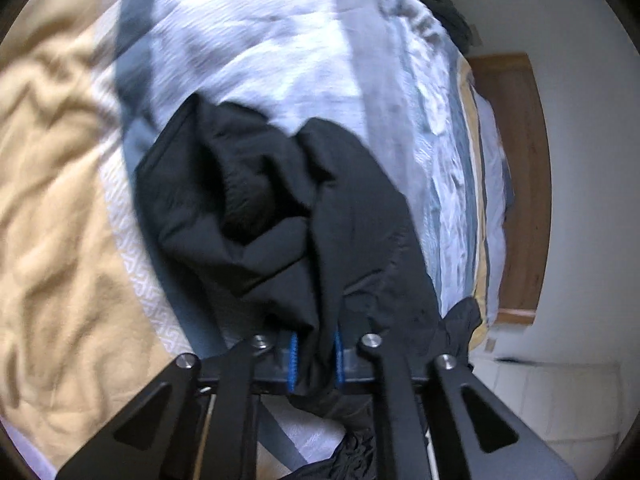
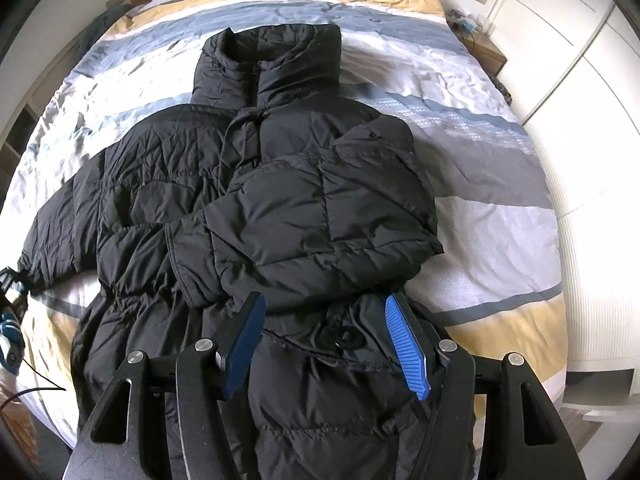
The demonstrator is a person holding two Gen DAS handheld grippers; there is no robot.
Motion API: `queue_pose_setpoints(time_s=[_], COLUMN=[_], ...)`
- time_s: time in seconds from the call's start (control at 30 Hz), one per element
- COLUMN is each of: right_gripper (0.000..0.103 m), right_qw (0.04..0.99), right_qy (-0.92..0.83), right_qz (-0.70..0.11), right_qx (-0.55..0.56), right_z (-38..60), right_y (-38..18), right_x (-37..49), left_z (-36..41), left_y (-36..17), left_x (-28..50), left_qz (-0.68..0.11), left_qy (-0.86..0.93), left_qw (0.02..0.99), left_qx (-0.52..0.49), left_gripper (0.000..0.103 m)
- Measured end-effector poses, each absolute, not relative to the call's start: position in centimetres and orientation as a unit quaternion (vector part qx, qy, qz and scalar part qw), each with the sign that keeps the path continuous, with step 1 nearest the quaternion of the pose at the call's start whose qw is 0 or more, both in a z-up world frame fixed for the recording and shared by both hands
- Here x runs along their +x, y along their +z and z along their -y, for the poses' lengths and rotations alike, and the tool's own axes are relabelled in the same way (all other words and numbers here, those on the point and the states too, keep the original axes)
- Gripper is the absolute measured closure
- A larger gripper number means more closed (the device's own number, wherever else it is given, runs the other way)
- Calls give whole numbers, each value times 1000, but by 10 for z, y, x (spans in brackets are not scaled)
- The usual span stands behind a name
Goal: Fold large clothes
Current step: 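Grasp the other coat sleeve with the left tool and lift it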
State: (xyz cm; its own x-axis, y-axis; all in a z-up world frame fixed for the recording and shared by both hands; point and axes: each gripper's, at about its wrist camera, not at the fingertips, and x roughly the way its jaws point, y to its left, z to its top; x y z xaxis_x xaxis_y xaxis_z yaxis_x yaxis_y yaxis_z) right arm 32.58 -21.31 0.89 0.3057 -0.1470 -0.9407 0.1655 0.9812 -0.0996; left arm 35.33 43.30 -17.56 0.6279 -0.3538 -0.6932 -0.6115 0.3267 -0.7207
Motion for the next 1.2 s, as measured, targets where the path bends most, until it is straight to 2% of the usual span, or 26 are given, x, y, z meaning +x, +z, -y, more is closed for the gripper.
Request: queue_pose_setpoints(time_s=[0.33,0.6,0.87,0.97,1.2], right_gripper=[41,41,41,41,41], right_qw=[824,830,840,840,847], right_qy=[-104,-100,-107,-110,-109], right_qz=[-557,-546,-519,-514,-510], right_qx=[19,54,113,134,104], right_z=[218,246,313,340,381], right_y=[24,20,14,8,1], right_x=[309,289,272,265,252], left_z=[-405,-353,-249,-209,-101], left_y=[-94,-28,35,41,38], left_x=[381,390,401,402,399], left_qz=[-406,-387,-399,-409,-447], left_qy=[38,0,-54,-68,-99], left_qw=[771,808,834,834,827], left_qx=[-489,-444,-377,-364,-326], left_gripper=[95,96,96,97,97])
